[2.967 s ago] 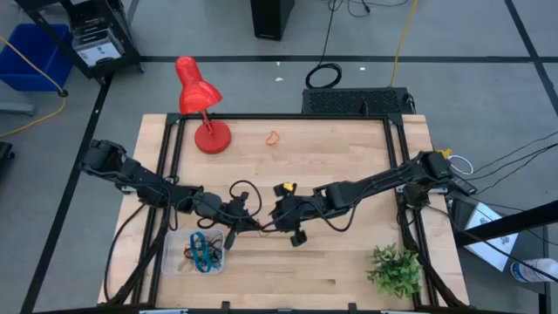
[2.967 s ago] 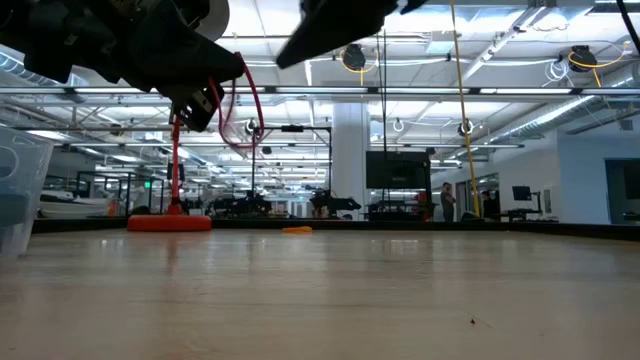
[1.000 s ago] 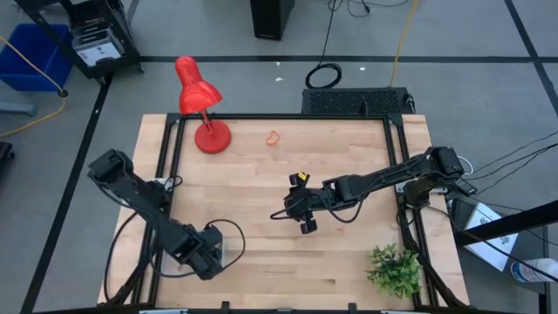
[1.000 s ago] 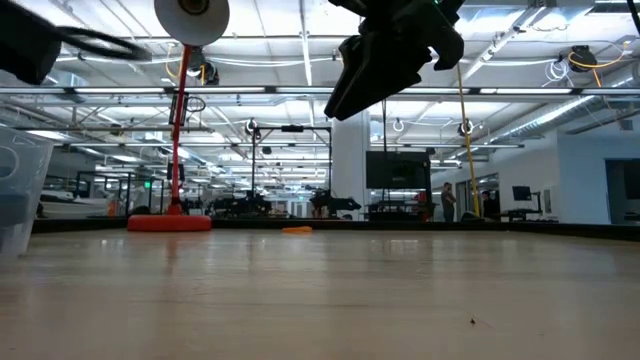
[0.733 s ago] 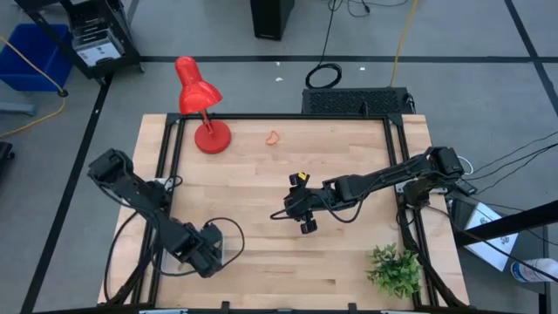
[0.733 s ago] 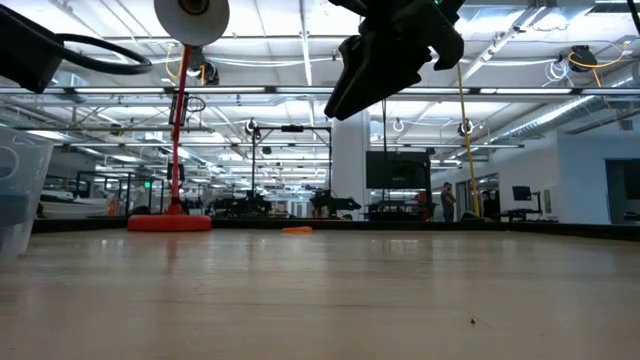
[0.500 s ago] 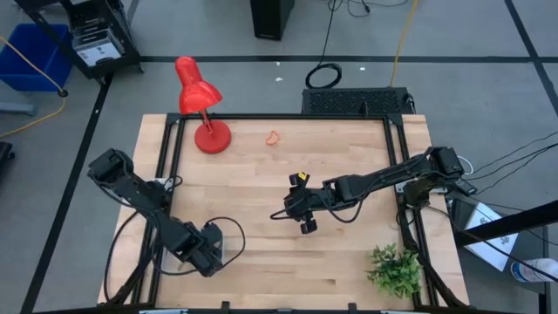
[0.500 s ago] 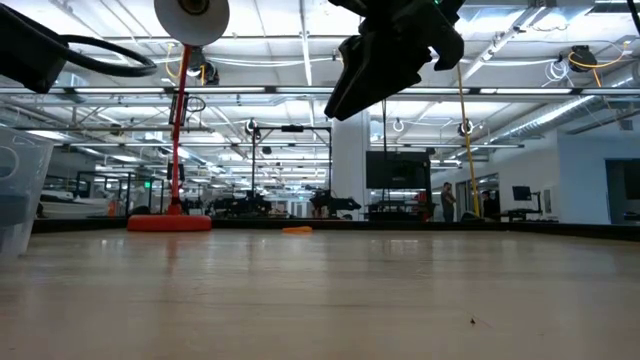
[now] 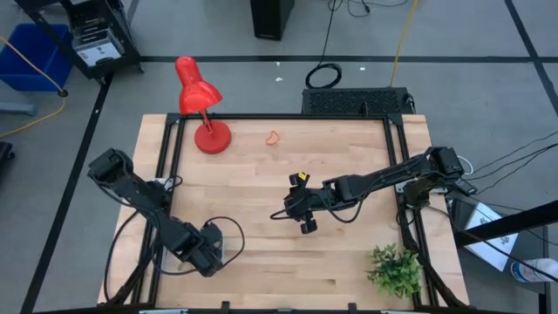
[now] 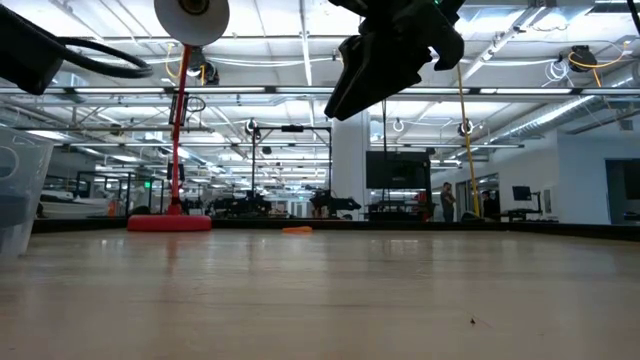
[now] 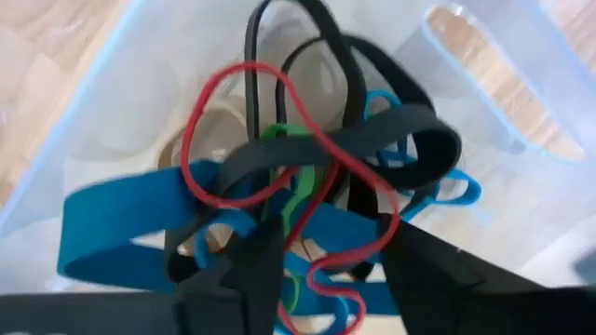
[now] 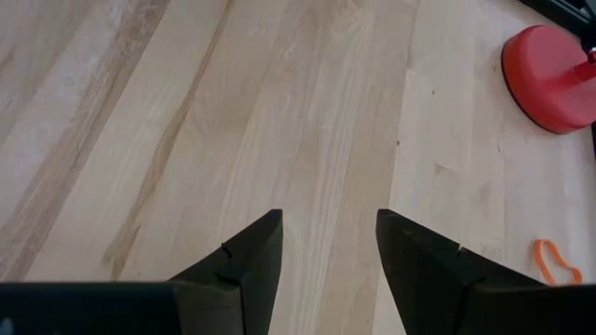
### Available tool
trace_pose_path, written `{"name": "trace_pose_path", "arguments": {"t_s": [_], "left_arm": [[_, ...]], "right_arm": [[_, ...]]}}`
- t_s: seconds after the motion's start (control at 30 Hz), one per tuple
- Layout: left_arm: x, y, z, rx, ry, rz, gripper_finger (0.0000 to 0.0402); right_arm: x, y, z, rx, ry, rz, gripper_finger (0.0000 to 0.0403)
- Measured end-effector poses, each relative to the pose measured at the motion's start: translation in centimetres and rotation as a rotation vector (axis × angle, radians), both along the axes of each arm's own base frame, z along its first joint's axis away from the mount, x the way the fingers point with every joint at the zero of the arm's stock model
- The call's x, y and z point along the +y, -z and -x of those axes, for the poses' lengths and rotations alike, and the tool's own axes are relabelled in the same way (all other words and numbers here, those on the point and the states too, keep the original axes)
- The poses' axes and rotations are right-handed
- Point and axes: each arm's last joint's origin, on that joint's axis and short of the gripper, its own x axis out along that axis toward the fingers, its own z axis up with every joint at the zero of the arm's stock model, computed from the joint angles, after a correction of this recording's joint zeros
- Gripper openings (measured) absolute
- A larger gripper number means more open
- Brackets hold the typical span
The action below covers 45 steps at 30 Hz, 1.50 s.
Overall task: Pick and place rubber bands into bin
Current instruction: Put the red rubber band into the transparent bin, then put the orange rubber band into the transparent bin
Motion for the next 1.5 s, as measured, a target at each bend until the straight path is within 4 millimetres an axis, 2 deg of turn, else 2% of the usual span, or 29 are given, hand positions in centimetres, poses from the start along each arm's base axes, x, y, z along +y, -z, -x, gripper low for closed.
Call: {"name": "trace_pose_path", "arguments": {"t_s": [0.2, 0.47, 0.6, 0.73, 0.8, 0.97, 1.07, 1.23, 1.37, 1.5], "left_arm": [[0.1, -1.5, 0.1, -0.033, 0.033, 0.050, 0.0219], [1.9, -6.5, 1.9, -0.226, 0.068, 0.157, 0.0225], [3.7, -9.4, 3.0, -0.476, 0.099, 0.065, 0.0225], [5.5, -11.6, 4.3, -0.671, 0.268, -0.066, 0.0225], [6.3, -12.5, 4.9, -0.739, 0.355, -0.121, 0.0225], [7.6, -13.7, 5.6, -0.863, 0.334, -0.287, 0.0225], [8.0, -14.4, 5.7, -0.911, 0.370, -0.297, 0.0225], [8.5, -16.7, 6.4, -1.108, 0.590, -0.185, 0.0225], [9.7, -18.8, 8.0, -1.311, 0.744, -0.188, 0.0225], [11.2, -19.5, 9.6, -1.401, 0.782, -0.248, 0.0225]], "right_arm": [[0.0, 0.0, 0.0, 0.000, 0.000, 0.000, 0.0167], [0.0, 0.0, 0.0, 0.000, 0.000, 0.000, 0.0167], [0.0, 0.0, 0.0, 0.000, 0.000, 0.000, 0.0167], [0.0, 0.0, 0.0, 0.004, -0.018, 0.018, 0.0169], [0.0, 0.1, 0.1, 0.017, -0.052, 0.050, 0.0169], [0.0, 0.1, 0.1, 0.027, -0.055, 0.055, 0.0169], [0.0, 0.1, 0.2, 0.028, -0.059, 0.059, 0.0169], [-0.3, -0.4, 0.1, -0.001, -0.064, 0.066, 0.0170], [-1.0, -0.5, 0.0, -0.007, -0.048, 0.065, 0.0171], [-1.4, -0.5, 0.0, 0.000, -0.019, 0.050, 0.0171]]}}
